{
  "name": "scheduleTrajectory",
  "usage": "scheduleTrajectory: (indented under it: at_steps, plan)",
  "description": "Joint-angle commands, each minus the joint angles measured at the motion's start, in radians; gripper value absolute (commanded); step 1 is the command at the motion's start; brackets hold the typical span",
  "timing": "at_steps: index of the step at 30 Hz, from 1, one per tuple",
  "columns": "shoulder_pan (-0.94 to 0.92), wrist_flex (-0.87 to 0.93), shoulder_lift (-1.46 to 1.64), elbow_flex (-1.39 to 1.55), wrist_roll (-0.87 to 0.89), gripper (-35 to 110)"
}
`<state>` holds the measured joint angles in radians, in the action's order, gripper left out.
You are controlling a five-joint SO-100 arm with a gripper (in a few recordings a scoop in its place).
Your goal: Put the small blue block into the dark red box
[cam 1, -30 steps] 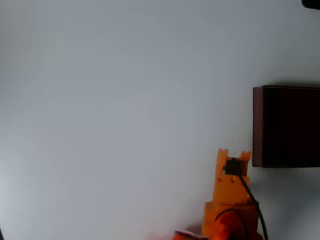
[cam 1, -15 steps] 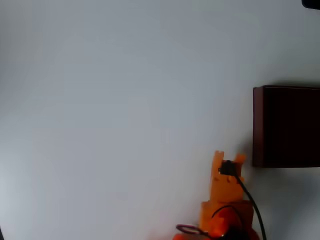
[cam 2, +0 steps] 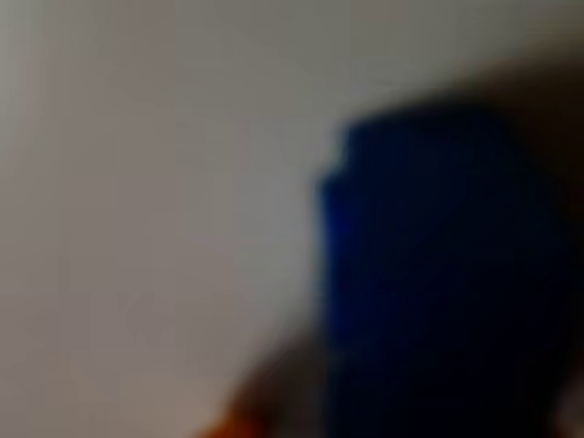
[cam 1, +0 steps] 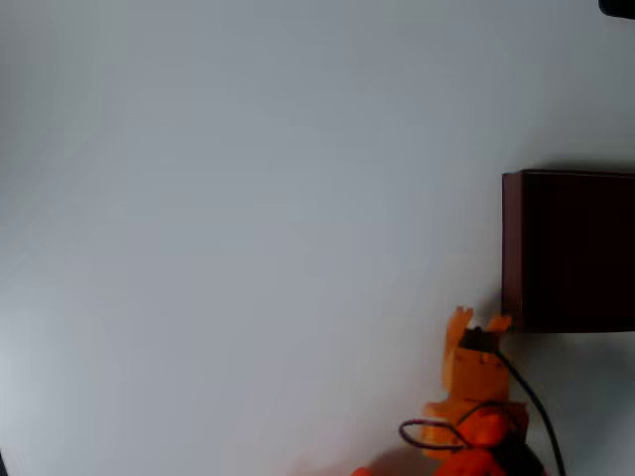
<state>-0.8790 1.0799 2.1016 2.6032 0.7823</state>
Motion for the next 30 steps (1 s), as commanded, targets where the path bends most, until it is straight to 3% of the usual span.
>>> scheduleTrajectory:
  at_steps: [1, 7, 15, 30]
  plan:
    - [0.021, 0.012, -0.046, -0.066, -0.008, 0]
    - [0.034, 0.058, 0.064, -0.103, -0.064, 0]
    - [0.072, 0.229, 0.213, -0.411, -0.170, 0]
    - [0.190, -0.064, -0.377, -0.804, -0.370, 2]
